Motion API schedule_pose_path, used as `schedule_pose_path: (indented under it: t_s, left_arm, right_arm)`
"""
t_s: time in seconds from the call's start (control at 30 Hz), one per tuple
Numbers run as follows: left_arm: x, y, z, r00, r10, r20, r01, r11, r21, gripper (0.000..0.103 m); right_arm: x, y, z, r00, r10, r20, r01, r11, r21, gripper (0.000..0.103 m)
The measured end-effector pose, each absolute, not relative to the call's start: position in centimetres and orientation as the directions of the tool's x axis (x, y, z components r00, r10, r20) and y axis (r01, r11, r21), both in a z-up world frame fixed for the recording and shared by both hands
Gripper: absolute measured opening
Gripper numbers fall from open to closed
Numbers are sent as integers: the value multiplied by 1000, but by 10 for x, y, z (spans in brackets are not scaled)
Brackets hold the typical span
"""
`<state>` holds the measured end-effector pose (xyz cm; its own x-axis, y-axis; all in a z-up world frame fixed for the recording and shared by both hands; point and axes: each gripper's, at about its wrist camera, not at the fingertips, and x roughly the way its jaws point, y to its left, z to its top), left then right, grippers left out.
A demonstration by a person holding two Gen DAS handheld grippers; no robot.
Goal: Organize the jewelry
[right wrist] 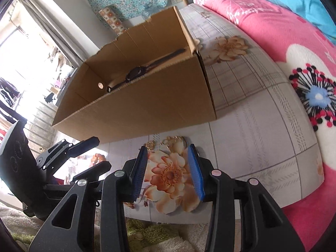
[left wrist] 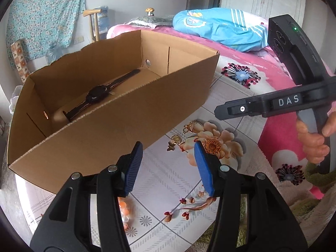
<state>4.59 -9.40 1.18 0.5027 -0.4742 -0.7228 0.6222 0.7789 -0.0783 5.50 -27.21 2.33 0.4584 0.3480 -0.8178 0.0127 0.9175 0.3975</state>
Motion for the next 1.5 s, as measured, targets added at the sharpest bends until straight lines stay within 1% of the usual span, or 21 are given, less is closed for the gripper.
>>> schedule_pose_path:
  t_s: [0.07, 0.17, 0.23, 0.3, 0.33, 0.37, 0.4, 0.47, 0.67, 0.77, 0.93, 1.23, 1.5]
  left_arm:
    - [47, -98, 5, 492, -473, -731, 627, 775, -79, 48]
    - [47, -106, -1, 499, -453, -739, 634, 772, -45, 48]
    - [49, -112, -5, 507, -434, -744, 640, 768, -12, 43]
    - [52, -118, -9, 509, -418, -752, 647, 762, 14, 34]
    - [54, -120, -11, 509, -411, -756, 650, 760, 25, 31]
    - [56, -122, -12, 509, -407, -759, 653, 757, 33, 25]
    - [57, -124, -14, 508, -403, -762, 656, 754, 39, 21]
    - [59, -128, -16, 503, -395, -768, 664, 746, 51, 19]
    - [67, -135, -26, 468, -366, -804, 677, 734, 60, 18]
    - [71, -136, -28, 455, -381, -805, 679, 733, 37, 16]
    - [73, -135, -29, 437, -409, -801, 705, 709, 23, 8]
    - [67, -130, -28, 435, -409, -802, 698, 716, 14, 7]
    - [59, -109, -28, 451, -382, -807, 647, 763, 1, 7]
  right_arm:
    - [54, -268, 14, 439, 350, -827, 20, 917, 399, 39]
    - [55, -256, 5, 425, 337, -840, 6, 927, 375, 35]
    - [55, -248, 0, 422, 328, -845, -5, 933, 360, 33]
    - [55, -242, -4, 418, 328, -847, -14, 935, 355, 31]
    - [55, -240, -5, 417, 327, -848, -18, 936, 353, 31]
    - [55, -239, -6, 417, 328, -848, -21, 936, 352, 31]
    - [56, -239, -7, 416, 328, -848, -21, 936, 351, 31]
    - [57, -238, -9, 414, 329, -849, -20, 935, 353, 31]
    - [62, -239, -13, 407, 332, -851, -9, 933, 360, 31]
    - [61, -242, -13, 411, 338, -847, -4, 930, 369, 31]
    - [58, -245, -13, 415, 344, -842, 2, 925, 379, 31]
    - [48, -253, -12, 422, 343, -839, 9, 924, 383, 31]
    - [47, -247, -4, 439, 347, -829, -26, 927, 375, 31]
